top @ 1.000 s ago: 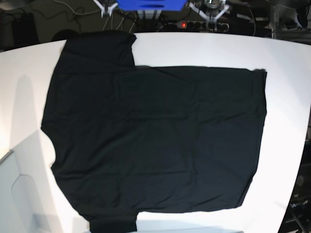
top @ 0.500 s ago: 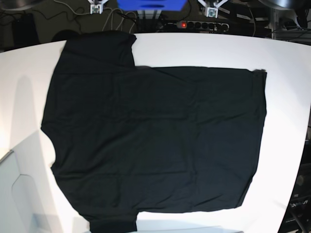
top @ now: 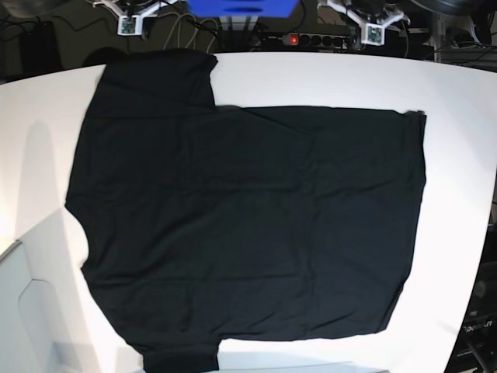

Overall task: Fold the T-shirt properly
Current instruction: 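Lower both grippers onto the shoulder corners of the black T-shirt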

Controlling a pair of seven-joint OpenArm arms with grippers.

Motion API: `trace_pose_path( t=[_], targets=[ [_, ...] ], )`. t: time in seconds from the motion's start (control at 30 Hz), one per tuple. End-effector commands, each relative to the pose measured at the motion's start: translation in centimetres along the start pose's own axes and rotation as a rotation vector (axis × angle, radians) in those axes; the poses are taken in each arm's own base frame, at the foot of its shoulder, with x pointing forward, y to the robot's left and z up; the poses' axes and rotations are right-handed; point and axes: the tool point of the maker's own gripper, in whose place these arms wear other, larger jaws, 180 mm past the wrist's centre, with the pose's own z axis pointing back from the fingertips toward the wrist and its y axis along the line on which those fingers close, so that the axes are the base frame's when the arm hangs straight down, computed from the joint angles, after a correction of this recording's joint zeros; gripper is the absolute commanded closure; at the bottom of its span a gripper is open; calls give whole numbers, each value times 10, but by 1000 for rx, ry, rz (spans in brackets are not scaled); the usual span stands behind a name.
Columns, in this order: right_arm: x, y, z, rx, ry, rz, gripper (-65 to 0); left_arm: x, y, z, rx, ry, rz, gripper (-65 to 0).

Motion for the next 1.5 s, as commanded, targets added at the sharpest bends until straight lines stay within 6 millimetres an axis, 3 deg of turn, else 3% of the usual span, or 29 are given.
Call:
trace_pose_path(
  t=[0.0, 0.13, 0.33, 0.5, 0.6, 0.7, 0.83, 0.87, 1.0, 1.13, 1.23, 1.47],
  targets=[
    [13, -4, 8, -4, -39, 7, 0, 5, -2, 8, -8, -16, -3, 0],
    [50, -15, 16, -33, -133, 14, 0, 30, -6, 10, -18, -80, 1, 0],
    [73, -20, 13, -49, -202, 20, 0, 61, -12, 16, -31, -159, 3, 0],
    [97, -20, 4, -51, -273, 14, 0, 76, -12, 16, -33, -200, 3, -4],
    [109, -19, -2, -50, -307, 10, 0, 82, -12, 13, -32, -221, 11, -65],
    [119, -18, -6, -49, -331, 7, 0, 88, -7, 10, -28, -234, 62, -173],
    [120, -18, -7, -49, -334, 6, -5, 93, 17, 11, 19, -249, 147, -291],
    [118, -18, -8, -49, -322, 6, -31, 95, 24, 10, 34, -256, 162, -306],
    [113, -17, -17, -45, -264, 2, -181, 109, 46, 6, 87, -305, 185, -315],
    [114, -16, -18, -43, -262, 1, -263, 116, 53, 5, 104, -325, 181, -316],
    [115, -16, -19, -44, -264, -1, -269, 122, 54, 2, 108, -347, 185, -317],
    [112, -17, -19, -47, -253, 0, -269, 103, 65, -18, 126, -307, 270, -317]
  ],
)
